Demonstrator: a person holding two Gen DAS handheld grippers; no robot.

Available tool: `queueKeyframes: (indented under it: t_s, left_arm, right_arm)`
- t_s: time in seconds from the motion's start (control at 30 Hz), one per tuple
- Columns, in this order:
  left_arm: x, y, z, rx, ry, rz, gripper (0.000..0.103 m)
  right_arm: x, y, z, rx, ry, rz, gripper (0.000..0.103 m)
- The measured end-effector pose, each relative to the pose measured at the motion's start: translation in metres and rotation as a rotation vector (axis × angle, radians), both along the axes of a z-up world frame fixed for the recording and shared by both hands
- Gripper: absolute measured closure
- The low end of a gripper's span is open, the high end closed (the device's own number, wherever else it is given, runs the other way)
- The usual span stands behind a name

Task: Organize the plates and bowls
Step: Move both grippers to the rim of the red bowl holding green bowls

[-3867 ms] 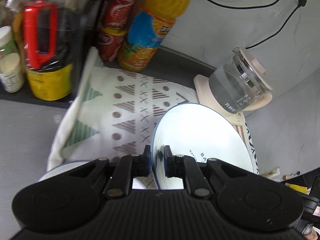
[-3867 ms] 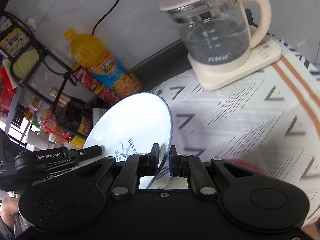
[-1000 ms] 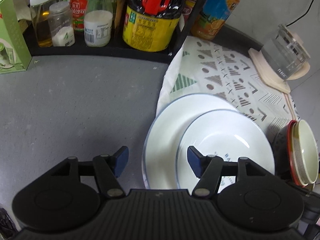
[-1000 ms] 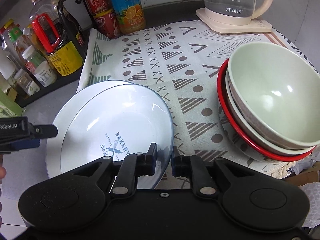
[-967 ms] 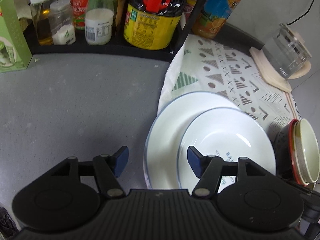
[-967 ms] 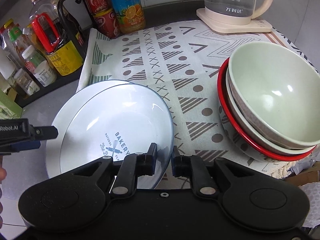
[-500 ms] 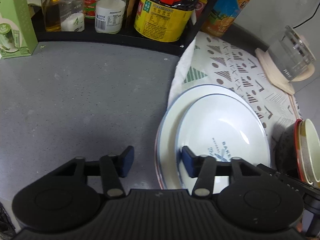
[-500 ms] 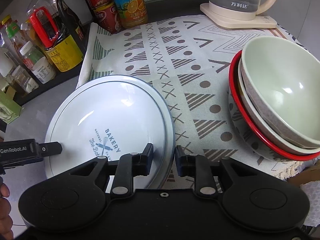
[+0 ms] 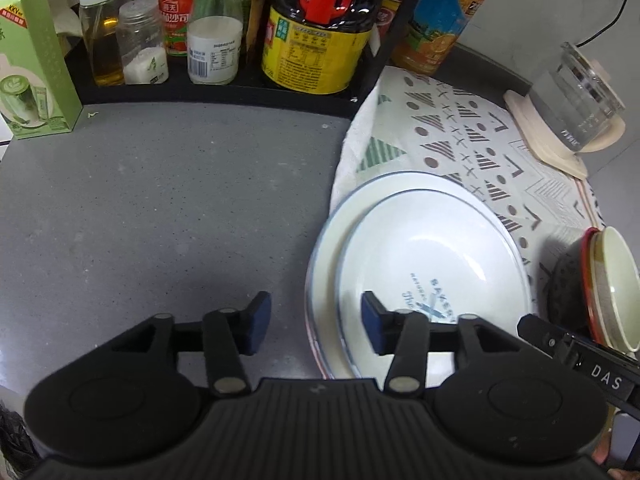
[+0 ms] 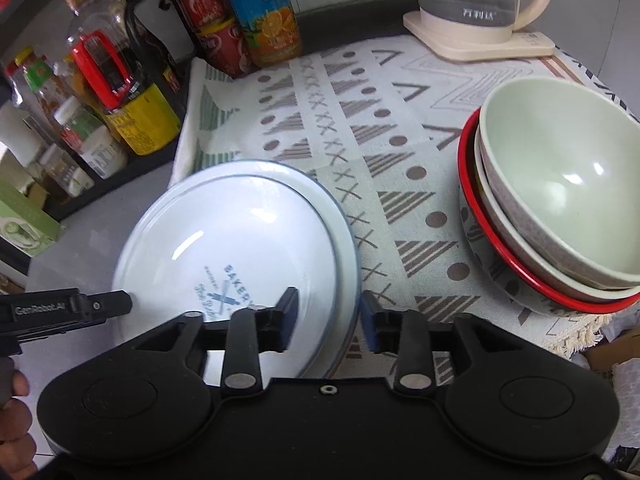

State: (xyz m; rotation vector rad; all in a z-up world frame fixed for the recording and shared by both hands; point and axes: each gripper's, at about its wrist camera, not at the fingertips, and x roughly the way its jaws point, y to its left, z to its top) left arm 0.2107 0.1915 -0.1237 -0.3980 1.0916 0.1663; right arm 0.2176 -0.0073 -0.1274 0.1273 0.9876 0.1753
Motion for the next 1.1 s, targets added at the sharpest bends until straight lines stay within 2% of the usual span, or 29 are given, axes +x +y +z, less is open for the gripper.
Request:
queueKeyframes:
  t_s: [0.03,0.1,0.17,0.23,0.33,0.4,0.53,0.6,0.8,1.1]
  left_arm:
    - [-0.001,-0.001,0.003,0.006,-0.008,-0.003,0.039]
    - [-0.003,-0.004,0.01,0.031,-0.008,-0.01,0.029]
    - [-0.004,-0.008,0.017,0.045,-0.004,-0.03,0.025]
    - [-0.006,-0.008,0.022,0.042,-0.007,-0.041,0.024]
    - [-0.011,-0.007,0.03,0.041,-0.028,-0.047,0.017]
    - [-0.014,-0.008,0.036,0.045,-0.041,-0.057,0.014]
    - [-0.02,-0.008,0.048,0.052,-0.066,-0.072,0.001]
    - [-0.022,-0.009,0.053,0.046,-0.08,-0.077,0.0]
    - [-0.025,-0.017,0.067,0.032,-0.133,-0.115,0.0]
    - [-0.026,-0.037,0.08,0.067,-0.179,-0.158,0.0]
  right_arm:
    - [-0.002,0.0,0.004,-0.003,-0.013,0.003,0.049]
    - [-0.006,0.0,0.012,-0.003,-0.04,0.009,0.042]
    - [-0.009,-0.002,0.02,0.016,-0.058,0.015,0.036]
    - [-0.013,-0.003,0.028,0.027,-0.079,0.016,0.023]
    - [-0.02,-0.004,0.039,0.031,-0.113,0.033,0.015]
    - [-0.023,-0.004,0.045,0.031,-0.125,0.045,0.013]
    - [-0.027,-0.007,0.056,0.042,-0.153,0.045,0.003]
    - [-0.029,-0.008,0.062,0.052,-0.163,0.043,0.0]
    - [-0.037,-0.013,0.075,0.049,-0.204,0.04,0.0]
    - [-0.055,-0.04,0.083,0.08,-0.26,-0.023,0.0]
